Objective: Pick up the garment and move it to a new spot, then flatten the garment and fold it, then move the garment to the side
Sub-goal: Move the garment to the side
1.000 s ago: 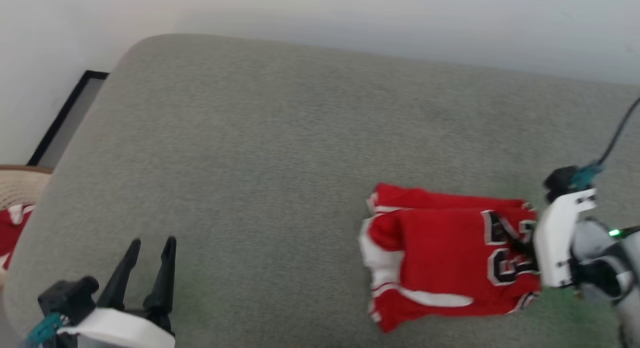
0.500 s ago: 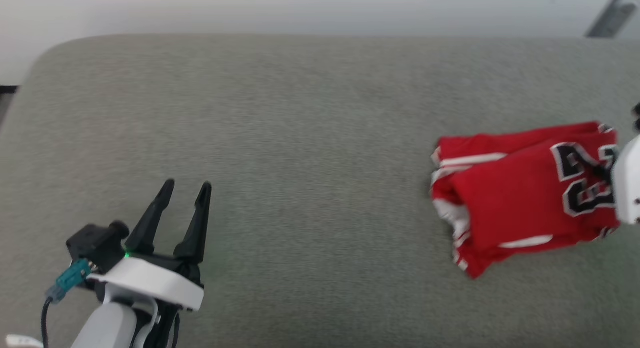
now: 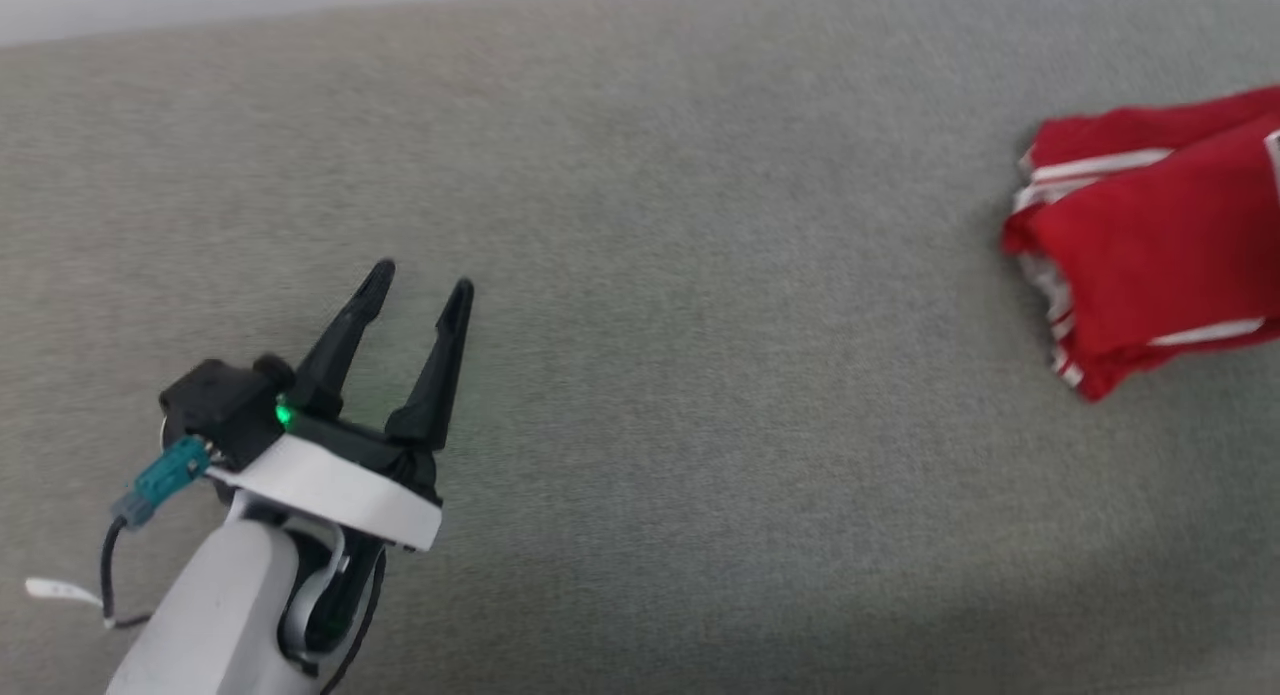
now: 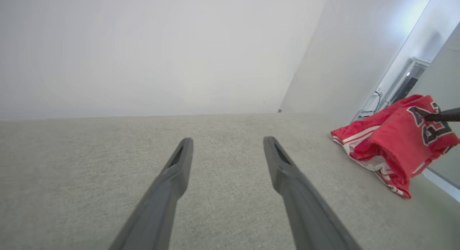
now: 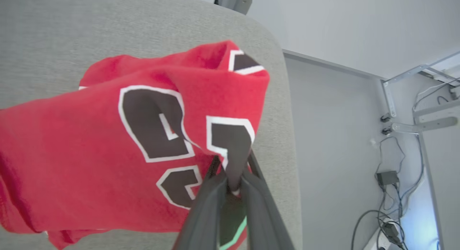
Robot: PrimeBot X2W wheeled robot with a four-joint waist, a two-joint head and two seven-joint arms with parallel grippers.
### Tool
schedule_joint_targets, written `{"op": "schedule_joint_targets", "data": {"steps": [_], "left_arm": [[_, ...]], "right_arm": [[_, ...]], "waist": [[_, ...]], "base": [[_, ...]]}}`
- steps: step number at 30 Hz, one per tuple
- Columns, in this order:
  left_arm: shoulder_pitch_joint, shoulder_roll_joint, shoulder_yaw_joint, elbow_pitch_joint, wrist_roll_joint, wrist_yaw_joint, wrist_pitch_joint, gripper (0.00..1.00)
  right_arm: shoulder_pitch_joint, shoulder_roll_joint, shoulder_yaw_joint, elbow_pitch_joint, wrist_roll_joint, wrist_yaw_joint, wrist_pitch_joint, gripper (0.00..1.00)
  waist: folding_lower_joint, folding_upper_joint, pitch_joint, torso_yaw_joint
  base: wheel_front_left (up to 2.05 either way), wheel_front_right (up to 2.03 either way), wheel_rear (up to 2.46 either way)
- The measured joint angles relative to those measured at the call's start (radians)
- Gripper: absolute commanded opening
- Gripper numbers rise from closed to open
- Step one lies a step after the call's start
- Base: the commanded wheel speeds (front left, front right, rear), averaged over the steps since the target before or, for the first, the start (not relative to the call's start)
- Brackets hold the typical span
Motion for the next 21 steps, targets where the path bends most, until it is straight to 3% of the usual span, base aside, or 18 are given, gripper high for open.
{"op": "schedule_joint_targets", "data": {"steps": [10,20,21], "left_arm": [[-0.095,0.029,-0.067,-0.027,-0.001,0.000,0.000,1.00],[-0.133,0.047,-0.090,-0.028,-0.019,0.000,0.000,1.00],[-0.134,0.048,-0.091,-0.029,-0.020,0.000,0.000,1.00]], "right_arm": [[-0.111,-0.021,-0.039,0.141,-0.213,0.000,-0.128,0.00],[-0.145,0.098,-0.195,0.326,-0.386,-0.001,-0.201,0.00],[-0.150,0.105,-0.206,0.342,-0.396,-0.001,-0.207,0.06]], "waist": [[0.0000,0.0000,0.098,-0.051],[0.0000,0.0000,0.149,-0.021],[0.0000,0.0000,0.152,-0.016]], "base": [[0.00,0.00,0.00],[0.00,0.00,0.00],[0.00,0.00,0.00]]}}
